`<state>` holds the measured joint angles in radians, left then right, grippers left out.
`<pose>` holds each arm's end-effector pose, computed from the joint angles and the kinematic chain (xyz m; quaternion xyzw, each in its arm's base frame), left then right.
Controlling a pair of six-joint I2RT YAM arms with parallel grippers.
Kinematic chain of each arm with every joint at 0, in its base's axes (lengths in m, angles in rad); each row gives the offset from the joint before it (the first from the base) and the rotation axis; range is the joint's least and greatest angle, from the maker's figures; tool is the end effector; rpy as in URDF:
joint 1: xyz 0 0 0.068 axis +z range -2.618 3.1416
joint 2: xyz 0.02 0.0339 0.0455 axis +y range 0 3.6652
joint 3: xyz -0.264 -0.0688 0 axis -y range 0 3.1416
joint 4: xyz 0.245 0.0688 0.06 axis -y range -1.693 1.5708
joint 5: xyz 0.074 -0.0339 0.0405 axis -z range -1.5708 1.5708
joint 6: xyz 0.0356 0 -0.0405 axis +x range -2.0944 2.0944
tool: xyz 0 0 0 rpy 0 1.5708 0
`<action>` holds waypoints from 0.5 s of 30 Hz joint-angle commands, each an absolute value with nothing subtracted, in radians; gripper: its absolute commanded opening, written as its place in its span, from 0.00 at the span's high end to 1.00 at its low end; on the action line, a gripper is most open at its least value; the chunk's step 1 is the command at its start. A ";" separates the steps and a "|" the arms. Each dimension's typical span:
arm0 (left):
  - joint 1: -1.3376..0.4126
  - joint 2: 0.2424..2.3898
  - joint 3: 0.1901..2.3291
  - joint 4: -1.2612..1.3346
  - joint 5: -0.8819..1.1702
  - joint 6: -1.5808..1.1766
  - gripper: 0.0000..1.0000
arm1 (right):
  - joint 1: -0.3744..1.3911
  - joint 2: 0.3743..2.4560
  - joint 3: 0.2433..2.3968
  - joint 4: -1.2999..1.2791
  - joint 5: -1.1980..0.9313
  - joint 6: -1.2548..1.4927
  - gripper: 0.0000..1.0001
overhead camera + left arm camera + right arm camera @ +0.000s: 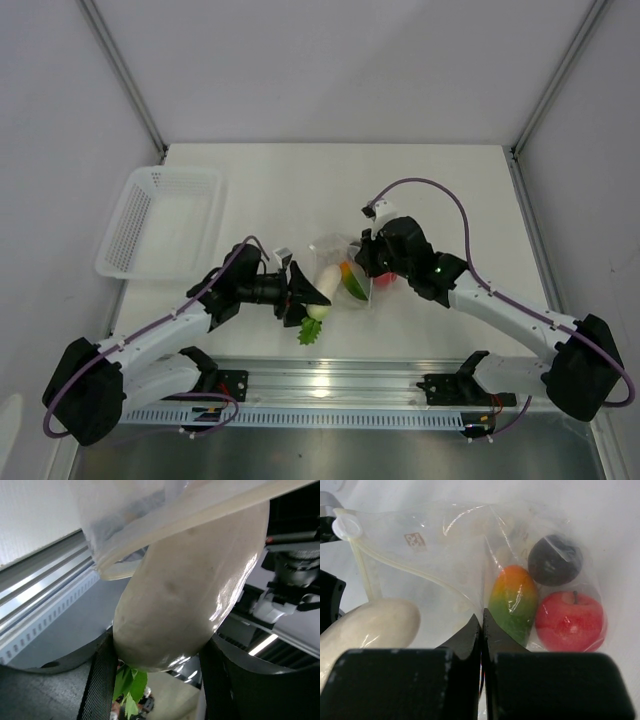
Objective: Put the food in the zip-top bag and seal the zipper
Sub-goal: Place the fake vegetable in the zipper food storage bag.
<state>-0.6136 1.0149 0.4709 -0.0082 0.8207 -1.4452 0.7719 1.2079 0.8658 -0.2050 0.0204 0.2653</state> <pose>0.1526 -0.1394 0.2107 0.1454 -0.8110 0.5626 0.0681 0.1946 0.1884 0.2776 -0.2136 0.8452 0.2350 0.4298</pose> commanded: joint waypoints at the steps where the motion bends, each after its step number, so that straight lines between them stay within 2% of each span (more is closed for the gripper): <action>1: -0.638 1.020 0.497 0.074 0.769 -1.646 1.00 | 0.798 1.163 0.862 -0.153 0.044 0.236 1.00; 6: -0.647 1.045 0.522 0.040 0.741 -1.790 0.99 | 0.848 1.149 0.859 -0.137 0.052 0.215 1.00; 11: -0.655 1.089 0.623 -0.107 0.733 -1.779 0.94 | 0.861 1.140 0.868 -0.132 0.051 0.219 1.00; 15: -0.664 1.103 0.612 -0.060 0.713 -1.848 0.91 | 0.874 1.123 0.867 -0.124 0.051 0.213 1.00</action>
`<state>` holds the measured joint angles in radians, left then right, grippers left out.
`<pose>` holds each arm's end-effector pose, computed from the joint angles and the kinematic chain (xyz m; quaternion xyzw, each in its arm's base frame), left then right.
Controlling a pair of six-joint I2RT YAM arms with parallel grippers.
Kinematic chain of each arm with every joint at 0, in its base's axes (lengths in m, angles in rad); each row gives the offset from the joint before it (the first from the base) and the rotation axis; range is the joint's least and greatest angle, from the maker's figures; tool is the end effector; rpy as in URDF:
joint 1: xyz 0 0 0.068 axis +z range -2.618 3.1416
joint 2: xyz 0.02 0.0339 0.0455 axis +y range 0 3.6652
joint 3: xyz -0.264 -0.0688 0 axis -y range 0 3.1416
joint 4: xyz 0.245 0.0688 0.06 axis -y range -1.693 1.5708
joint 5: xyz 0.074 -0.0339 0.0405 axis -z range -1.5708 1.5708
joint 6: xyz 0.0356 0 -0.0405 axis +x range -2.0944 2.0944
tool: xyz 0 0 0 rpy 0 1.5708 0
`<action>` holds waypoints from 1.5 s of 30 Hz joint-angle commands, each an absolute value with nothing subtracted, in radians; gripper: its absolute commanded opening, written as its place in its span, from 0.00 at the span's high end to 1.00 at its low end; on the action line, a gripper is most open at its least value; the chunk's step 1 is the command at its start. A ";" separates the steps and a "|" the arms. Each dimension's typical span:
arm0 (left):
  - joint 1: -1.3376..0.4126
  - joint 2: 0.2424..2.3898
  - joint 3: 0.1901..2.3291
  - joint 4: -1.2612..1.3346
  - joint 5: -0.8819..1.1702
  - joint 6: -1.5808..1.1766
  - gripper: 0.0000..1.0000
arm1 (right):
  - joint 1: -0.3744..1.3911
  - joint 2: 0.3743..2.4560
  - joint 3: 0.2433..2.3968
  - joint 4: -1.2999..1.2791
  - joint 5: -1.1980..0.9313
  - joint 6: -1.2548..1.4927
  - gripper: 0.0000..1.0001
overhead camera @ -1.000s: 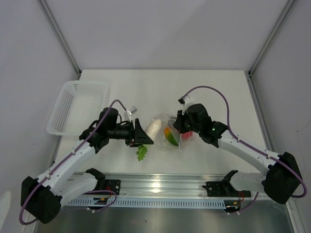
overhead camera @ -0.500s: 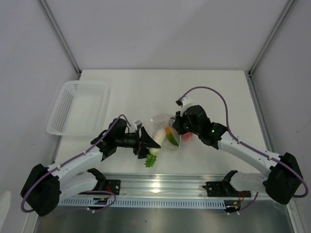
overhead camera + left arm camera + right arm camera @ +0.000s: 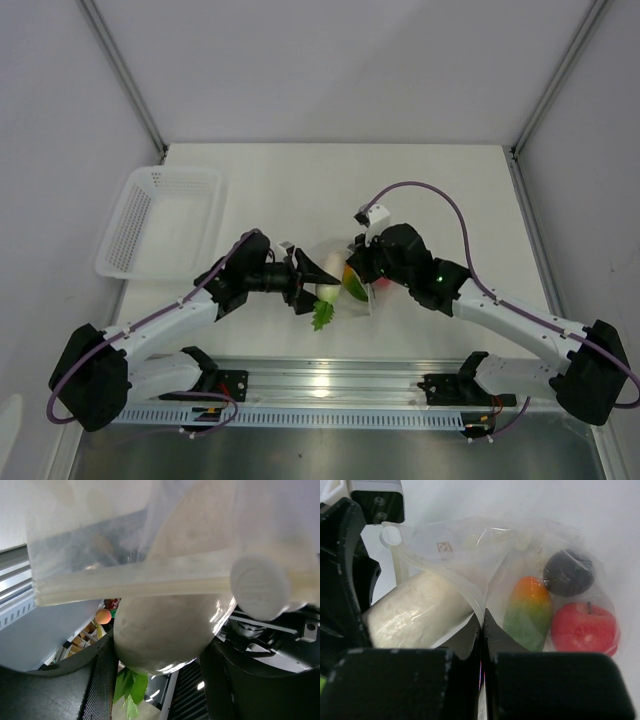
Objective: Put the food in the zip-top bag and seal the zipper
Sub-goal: Place the fake vegetable in the zipper food storage bag.
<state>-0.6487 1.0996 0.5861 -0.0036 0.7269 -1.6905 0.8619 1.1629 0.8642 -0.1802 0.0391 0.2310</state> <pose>0.1694 -0.1581 0.2309 0.2470 -0.7897 0.5527 0.0994 0.1731 0.1997 0.2906 -0.2554 0.8155 0.2555 0.4522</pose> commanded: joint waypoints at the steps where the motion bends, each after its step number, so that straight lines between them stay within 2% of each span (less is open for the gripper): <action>1: -0.666 1.103 0.609 -0.048 0.695 -1.862 0.90 | 0.877 1.120 0.867 -0.124 0.051 0.213 1.00; 10: -0.683 1.141 0.600 -0.038 0.650 -1.894 0.82 | 0.879 1.098 0.881 -0.138 0.057 0.233 1.00; 12: -0.687 1.152 0.568 -0.002 0.649 -1.920 0.66 | 0.879 1.091 0.879 -0.132 0.054 0.236 1.00; 13: -0.686 1.166 0.557 0.099 0.646 -1.934 0.57 | 0.879 1.091 0.879 -0.129 0.052 0.236 1.00; 14: -0.687 1.173 0.552 0.142 0.641 -1.936 0.40 | 0.879 1.094 0.880 -0.130 0.051 0.236 1.00; 17: -0.687 1.200 0.595 0.147 0.653 -1.885 0.22 | 0.880 1.100 0.884 -0.135 0.054 0.236 1.00; 20: -0.690 1.212 0.640 0.110 0.667 -1.832 0.17 | 0.879 1.098 0.884 -0.138 0.058 0.233 1.00; 33: -0.689 1.154 0.620 0.029 0.719 -1.516 0.15 | 0.867 1.081 0.897 -0.184 0.084 0.227 1.00; 39: -0.690 1.025 0.566 0.055 0.696 -1.326 0.24 | 0.836 1.080 0.913 -0.219 0.084 0.242 1.00; 45: -0.696 0.966 0.733 -0.299 0.565 -1.041 0.41 | 0.833 1.072 0.928 -0.239 0.058 0.264 1.00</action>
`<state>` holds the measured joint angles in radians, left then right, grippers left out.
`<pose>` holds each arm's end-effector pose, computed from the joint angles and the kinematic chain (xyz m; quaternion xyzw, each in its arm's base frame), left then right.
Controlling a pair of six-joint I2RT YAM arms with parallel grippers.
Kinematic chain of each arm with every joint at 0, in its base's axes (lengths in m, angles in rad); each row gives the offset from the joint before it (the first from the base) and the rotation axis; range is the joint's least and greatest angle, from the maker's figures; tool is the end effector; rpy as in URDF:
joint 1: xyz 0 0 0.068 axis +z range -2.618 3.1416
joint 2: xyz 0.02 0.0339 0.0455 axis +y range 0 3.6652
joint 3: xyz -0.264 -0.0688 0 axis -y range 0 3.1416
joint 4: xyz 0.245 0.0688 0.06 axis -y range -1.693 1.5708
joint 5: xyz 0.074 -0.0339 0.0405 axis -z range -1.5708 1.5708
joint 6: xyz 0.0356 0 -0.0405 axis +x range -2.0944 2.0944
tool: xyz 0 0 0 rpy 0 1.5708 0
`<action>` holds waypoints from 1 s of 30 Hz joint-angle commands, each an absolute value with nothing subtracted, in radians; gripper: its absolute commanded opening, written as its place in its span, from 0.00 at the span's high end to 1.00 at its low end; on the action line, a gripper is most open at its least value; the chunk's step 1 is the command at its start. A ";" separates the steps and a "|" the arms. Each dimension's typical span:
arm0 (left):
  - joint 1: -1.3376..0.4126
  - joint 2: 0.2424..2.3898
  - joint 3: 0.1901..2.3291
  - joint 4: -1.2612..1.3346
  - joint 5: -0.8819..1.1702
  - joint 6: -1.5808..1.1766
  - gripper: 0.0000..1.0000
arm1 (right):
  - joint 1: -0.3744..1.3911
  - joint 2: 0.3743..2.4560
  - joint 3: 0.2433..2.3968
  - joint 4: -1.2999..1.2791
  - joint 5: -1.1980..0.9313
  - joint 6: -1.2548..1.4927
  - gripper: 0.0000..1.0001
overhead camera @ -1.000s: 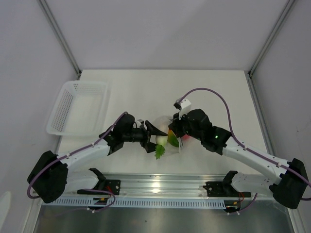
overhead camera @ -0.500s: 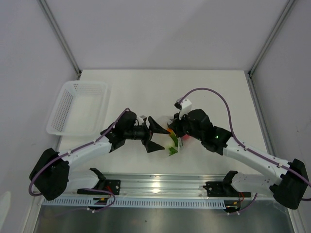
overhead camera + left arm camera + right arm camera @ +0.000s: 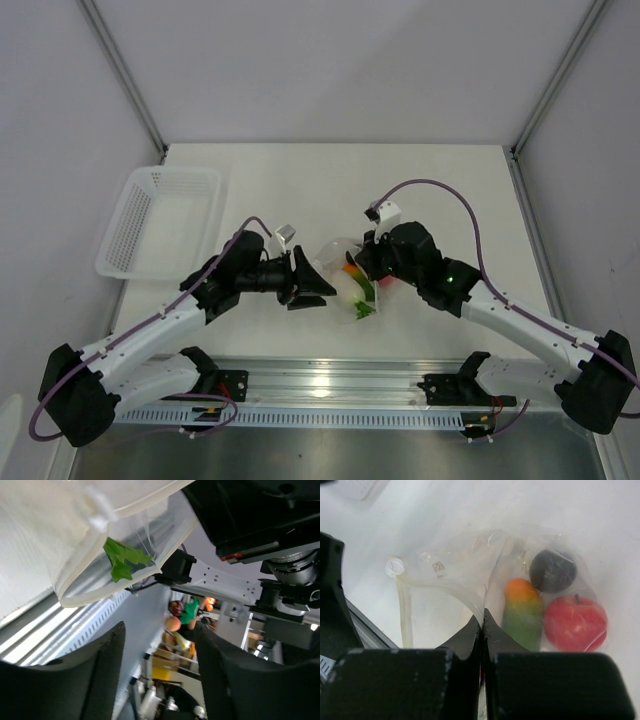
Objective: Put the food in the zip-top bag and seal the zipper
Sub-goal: Place the fake vegetable in the zipper food storage bag, then adjust the zipper food storage bag at the center of the board.
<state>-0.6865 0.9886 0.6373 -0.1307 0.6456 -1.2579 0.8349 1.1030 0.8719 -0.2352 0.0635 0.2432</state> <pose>0.1537 -0.1537 0.2586 -0.0710 0.8247 -0.5587 0.0526 0.1702 0.1845 0.3022 -0.2322 0.8188 0.2460 0.4639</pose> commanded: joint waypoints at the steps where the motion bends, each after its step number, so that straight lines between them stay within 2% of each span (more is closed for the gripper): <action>1: -0.696 0.966 0.736 -0.322 0.546 -1.023 0.45 | 0.833 1.072 0.930 -0.241 0.048 0.267 1.00; 10: -0.698 0.965 0.591 -0.275 0.453 -1.031 0.62 | 0.833 1.052 0.939 -0.270 0.043 0.282 1.00; 28: -0.765 1.031 0.586 -0.112 0.416 -1.065 0.68 | 0.833 1.045 0.939 -0.287 0.038 0.293 1.00; 30: -0.769 1.042 0.581 -0.109 0.423 -1.072 0.73 | 0.833 1.046 0.937 -0.287 0.037 0.293 1.00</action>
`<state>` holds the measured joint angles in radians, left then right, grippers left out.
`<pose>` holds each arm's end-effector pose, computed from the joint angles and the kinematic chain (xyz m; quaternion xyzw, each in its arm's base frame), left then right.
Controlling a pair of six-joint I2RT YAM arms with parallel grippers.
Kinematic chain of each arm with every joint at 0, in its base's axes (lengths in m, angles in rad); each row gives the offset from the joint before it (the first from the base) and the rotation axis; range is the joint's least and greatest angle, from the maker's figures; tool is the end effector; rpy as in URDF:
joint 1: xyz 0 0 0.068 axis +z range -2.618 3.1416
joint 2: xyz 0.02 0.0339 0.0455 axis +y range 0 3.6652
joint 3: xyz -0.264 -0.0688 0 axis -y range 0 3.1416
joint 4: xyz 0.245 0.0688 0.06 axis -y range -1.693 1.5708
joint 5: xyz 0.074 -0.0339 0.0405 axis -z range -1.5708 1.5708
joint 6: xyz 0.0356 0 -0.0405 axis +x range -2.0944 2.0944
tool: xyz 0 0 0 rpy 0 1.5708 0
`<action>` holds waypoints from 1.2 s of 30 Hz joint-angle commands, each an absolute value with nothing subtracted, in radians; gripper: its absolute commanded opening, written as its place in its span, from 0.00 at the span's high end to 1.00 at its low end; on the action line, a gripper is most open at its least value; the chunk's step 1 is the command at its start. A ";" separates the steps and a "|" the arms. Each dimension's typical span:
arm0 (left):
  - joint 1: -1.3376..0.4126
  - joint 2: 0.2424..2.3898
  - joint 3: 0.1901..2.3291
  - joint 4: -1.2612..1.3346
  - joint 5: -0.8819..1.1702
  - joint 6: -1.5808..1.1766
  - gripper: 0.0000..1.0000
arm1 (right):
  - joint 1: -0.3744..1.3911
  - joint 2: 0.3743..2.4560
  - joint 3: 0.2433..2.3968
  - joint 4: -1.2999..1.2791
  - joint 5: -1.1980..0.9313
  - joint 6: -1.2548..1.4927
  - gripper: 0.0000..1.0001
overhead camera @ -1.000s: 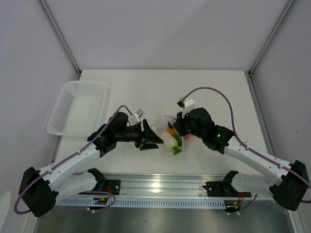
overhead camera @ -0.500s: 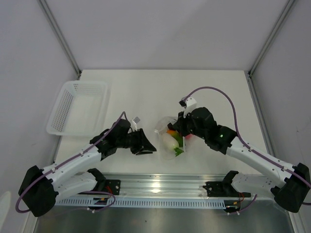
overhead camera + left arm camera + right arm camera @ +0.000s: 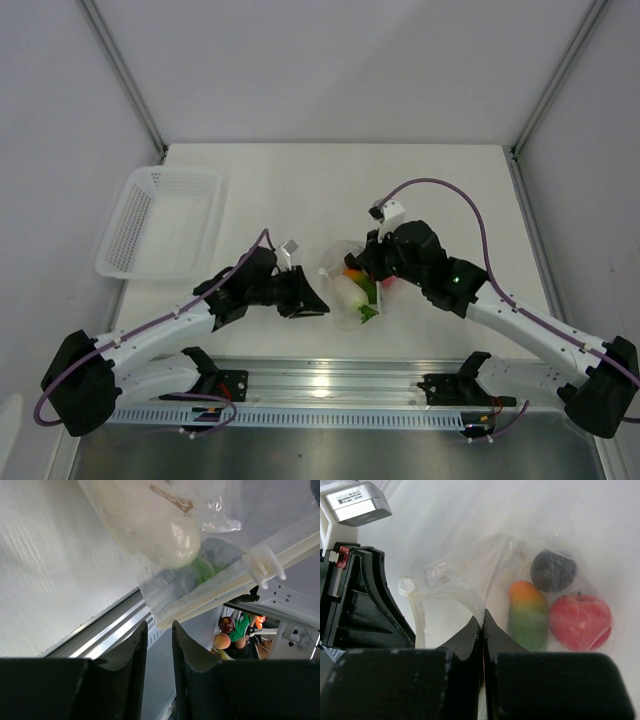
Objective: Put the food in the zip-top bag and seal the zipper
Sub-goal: Adjust the zipper food storage bag at the center of the board.
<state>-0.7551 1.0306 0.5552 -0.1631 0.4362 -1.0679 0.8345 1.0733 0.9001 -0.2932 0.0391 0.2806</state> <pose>0.1461 -0.1582 0.2178 -0.0398 0.8766 -0.4652 0.1160 0.1646 0.1795 0.3131 -0.2229 0.8216 0.2634 0.4538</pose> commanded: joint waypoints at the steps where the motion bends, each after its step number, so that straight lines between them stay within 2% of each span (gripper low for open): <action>1: -0.779 1.042 0.581 -0.109 0.419 -1.074 0.73 | 0.833 1.045 0.937 -0.288 0.037 0.293 1.00; 15: -0.853 1.114 0.618 -0.043 0.379 -1.094 0.69 | 0.834 1.039 0.945 -0.298 0.032 0.302 1.00; 21: -0.854 1.186 0.635 -0.032 0.384 -1.078 0.70 | 0.833 1.028 0.953 -0.304 0.015 0.322 1.00; 23: -0.854 1.209 0.647 -0.037 0.373 -1.072 0.72 | 0.834 1.028 0.960 -0.314 0.012 0.331 1.00; 27: -0.854 1.224 0.672 -0.060 0.350 -1.051 0.92 | 0.834 1.014 0.969 -0.336 0.023 0.350 1.00; 29: -0.854 1.223 0.698 -0.089 0.333 -1.029 0.99 | 0.834 1.009 0.969 -0.344 0.025 0.364 1.00; 36: -0.854 1.154 0.788 -0.224 0.239 -0.925 0.99 | 0.834 1.008 0.976 -0.383 -0.003 0.397 1.00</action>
<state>-0.8490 1.2087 0.7044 -0.1688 0.3099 -1.0119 0.8345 1.0306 0.9249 -0.3721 0.0242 0.3672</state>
